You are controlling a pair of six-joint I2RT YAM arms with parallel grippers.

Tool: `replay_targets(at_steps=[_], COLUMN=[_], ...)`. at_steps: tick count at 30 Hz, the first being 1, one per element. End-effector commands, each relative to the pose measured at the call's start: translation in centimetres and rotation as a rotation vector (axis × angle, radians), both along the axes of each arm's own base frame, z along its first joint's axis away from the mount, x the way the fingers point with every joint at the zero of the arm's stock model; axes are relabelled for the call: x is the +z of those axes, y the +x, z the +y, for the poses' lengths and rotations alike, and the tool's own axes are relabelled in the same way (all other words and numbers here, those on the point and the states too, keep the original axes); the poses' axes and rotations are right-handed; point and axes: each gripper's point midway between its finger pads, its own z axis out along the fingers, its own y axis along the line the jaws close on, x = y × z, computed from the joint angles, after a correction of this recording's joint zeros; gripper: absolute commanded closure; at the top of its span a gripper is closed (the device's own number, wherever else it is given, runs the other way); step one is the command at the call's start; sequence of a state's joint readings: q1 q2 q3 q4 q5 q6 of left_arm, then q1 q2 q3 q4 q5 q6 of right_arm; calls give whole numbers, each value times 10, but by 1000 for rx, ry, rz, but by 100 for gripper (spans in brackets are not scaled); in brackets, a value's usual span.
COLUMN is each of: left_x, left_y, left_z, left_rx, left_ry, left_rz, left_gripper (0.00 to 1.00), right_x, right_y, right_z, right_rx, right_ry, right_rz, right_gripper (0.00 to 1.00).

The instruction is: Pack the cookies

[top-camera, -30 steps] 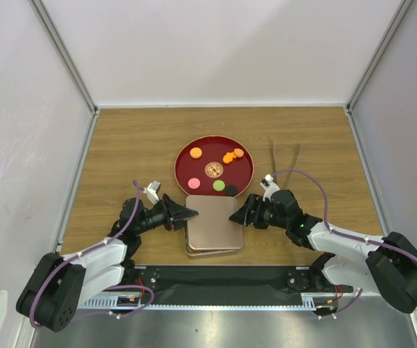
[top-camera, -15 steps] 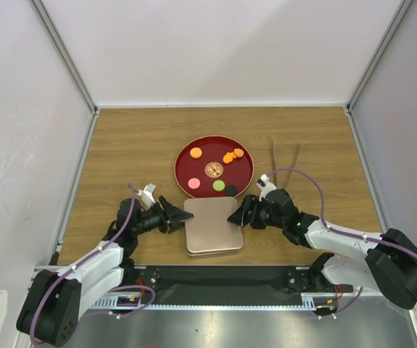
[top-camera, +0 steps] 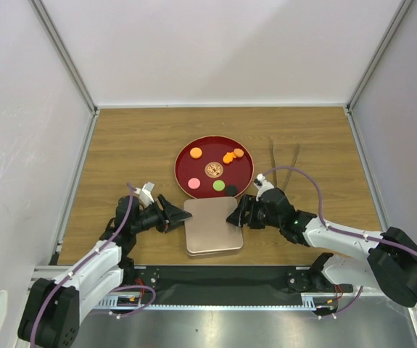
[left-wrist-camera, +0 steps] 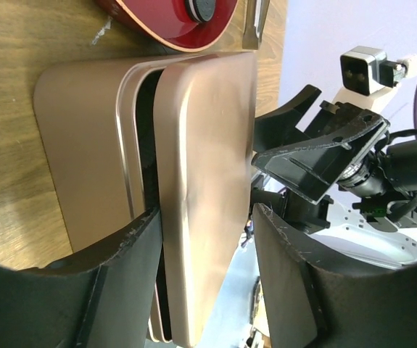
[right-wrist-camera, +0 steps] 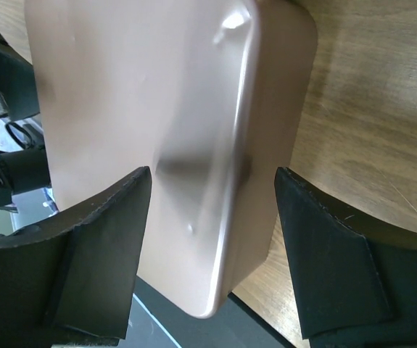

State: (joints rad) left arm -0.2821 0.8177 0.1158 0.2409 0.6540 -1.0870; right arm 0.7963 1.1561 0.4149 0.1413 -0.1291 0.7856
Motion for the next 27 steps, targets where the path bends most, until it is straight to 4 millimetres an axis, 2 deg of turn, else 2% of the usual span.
replay_targets(at_steps=[1, 16, 17, 27], left_x=[10, 3, 3, 5], left_y=[12, 18, 19, 22], left_z=[3, 15, 17, 25], left_rx=[14, 47, 53, 75], left_ry=[29, 117, 123, 160], left_rz=[-55, -46, -47, -78], left_gripper=[42, 41, 41, 35], right_x=[15, 23, 16, 14], right_y=[11, 10, 5, 8], right_z=[6, 14, 11, 14], right_rx=[-13, -10, -3, -16], right_ry=[-6, -78, -106, -160], right_rz=[-49, -65, -41, -50], right_gripper=[26, 25, 25, 25])
